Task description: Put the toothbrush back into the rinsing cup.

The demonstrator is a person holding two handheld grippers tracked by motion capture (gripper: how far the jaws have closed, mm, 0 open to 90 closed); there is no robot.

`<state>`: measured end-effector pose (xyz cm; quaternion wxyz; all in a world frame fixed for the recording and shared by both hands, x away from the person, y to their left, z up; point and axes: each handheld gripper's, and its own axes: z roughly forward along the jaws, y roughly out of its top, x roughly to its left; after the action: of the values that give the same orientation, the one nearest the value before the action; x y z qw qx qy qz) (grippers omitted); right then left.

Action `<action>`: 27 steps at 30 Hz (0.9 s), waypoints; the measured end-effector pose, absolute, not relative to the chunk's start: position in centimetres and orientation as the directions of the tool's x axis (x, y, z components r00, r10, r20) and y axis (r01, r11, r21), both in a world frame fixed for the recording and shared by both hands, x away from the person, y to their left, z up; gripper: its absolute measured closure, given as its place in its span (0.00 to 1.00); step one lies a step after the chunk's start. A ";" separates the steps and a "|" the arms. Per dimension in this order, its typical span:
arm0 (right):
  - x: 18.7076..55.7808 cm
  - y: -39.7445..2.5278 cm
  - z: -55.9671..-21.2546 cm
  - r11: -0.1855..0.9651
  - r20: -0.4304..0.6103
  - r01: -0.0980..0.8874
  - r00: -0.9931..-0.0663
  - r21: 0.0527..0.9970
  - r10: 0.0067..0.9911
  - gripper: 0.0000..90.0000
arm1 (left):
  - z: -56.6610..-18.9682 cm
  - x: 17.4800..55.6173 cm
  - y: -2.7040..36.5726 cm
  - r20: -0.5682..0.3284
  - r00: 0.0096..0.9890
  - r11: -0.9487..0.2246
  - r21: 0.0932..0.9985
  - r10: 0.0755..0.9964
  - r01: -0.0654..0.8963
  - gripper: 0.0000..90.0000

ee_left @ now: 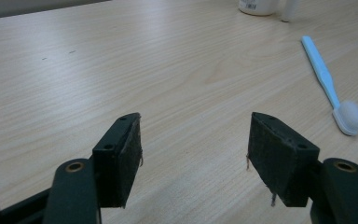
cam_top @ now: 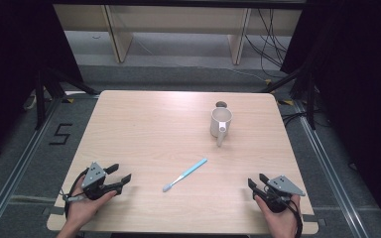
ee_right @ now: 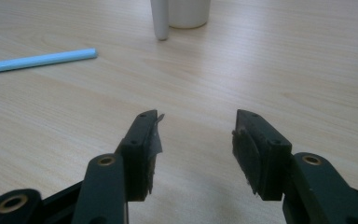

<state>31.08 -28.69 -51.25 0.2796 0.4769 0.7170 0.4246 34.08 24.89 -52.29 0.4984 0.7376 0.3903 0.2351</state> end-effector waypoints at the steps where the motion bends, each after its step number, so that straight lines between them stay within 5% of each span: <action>1: 30.8 -28.4 -51.2 0.147 0.045 0.475 -0.370 0.868 0.928 0.56 | -52.3 34.1 24.9 -0.038 0.583 -0.206 0.915 0.811 0.346 0.38; 6: 31.1 -28.7 -51.3 0.213 -0.023 0.438 -0.401 0.873 0.916 0.56 | -52.3 34.1 24.8 -0.055 0.574 -0.198 0.908 0.817 0.369 0.37; 27: 31.0 -27.8 -50.9 0.258 -0.032 0.483 -0.427 0.837 0.904 0.56 | -52.3 34.1 24.4 -0.078 0.591 -0.198 0.900 0.803 0.387 0.37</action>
<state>31.01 -27.76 -50.94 0.2665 0.4641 0.7470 0.3945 34.09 24.41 -52.28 0.4911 0.7446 0.3995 0.2114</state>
